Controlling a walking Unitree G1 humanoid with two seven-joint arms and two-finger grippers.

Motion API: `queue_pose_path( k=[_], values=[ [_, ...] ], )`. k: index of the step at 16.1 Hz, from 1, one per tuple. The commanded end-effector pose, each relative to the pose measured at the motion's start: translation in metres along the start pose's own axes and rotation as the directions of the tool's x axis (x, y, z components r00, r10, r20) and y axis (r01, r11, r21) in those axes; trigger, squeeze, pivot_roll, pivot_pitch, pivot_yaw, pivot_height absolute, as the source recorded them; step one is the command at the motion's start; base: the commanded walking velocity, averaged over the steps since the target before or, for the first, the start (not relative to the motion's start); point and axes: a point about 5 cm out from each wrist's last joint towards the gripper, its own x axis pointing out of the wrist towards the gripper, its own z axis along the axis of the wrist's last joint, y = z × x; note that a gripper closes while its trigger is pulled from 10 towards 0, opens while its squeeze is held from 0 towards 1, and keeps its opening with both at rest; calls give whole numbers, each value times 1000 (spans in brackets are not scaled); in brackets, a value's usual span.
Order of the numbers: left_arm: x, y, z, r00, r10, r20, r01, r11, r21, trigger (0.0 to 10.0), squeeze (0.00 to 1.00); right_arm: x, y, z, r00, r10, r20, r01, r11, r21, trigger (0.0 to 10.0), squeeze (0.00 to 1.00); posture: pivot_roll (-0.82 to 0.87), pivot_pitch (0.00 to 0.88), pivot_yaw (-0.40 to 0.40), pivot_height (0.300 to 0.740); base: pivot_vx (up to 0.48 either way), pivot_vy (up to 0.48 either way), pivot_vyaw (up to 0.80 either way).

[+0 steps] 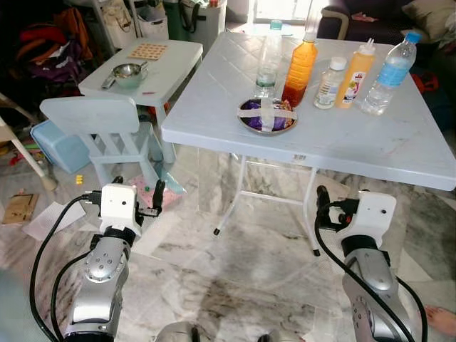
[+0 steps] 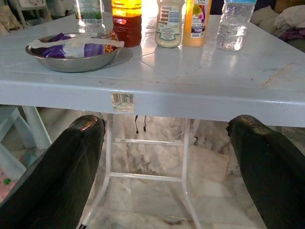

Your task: Restocking fridge

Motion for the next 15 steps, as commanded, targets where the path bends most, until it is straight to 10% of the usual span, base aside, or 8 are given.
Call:
queue_pose_path(
  k=[1, 15],
  values=[
    [-1, 0, 2, 1000, -21, 0, 21, 1000, 8, 10000, 0, 2, 1, 8, 1000, 9, 27, -9, 1000, -4, 10000, 0, 46, 0, 9, 740, 0, 0, 0],
    [6, -14, 11, 992, -119, 40, 121, 992, -43, 10000, 0, 11, 10, 14, 999, 40, 28, -40, 999, -5, 10000, 0, 33, 0, 2, 740, 370, 0, 0]
  ],
)
